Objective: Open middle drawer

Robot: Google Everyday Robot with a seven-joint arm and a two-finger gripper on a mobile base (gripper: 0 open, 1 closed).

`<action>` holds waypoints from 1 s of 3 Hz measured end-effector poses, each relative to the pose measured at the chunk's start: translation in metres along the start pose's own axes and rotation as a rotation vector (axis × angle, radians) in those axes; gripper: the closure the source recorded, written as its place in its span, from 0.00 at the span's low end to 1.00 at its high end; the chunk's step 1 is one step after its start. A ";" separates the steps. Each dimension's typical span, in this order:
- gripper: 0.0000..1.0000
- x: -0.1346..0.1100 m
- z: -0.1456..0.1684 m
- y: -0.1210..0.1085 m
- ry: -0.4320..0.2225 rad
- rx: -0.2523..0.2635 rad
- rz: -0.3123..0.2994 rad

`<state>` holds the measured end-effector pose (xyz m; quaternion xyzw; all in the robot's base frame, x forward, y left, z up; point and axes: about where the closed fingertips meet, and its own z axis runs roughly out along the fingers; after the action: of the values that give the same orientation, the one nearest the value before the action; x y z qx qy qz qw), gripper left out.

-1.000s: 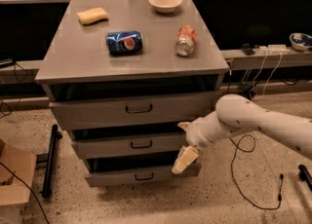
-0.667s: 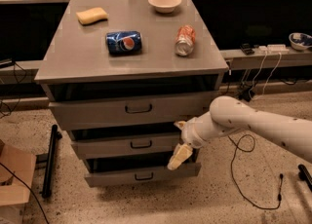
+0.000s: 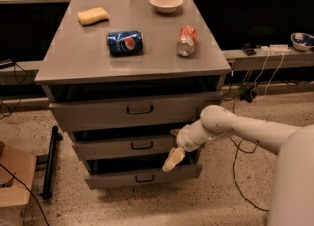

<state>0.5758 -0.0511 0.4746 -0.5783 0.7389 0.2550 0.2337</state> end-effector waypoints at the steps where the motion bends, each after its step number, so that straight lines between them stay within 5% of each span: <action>1: 0.00 0.002 0.024 -0.025 -0.029 -0.015 0.000; 3: 0.42 -0.001 0.047 -0.044 -0.049 -0.051 -0.009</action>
Offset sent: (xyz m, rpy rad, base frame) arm 0.0688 0.0294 -0.0527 0.0727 0.0269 0.0544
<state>0.6217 -0.0288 0.4353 -0.5809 0.7237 0.2867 0.2379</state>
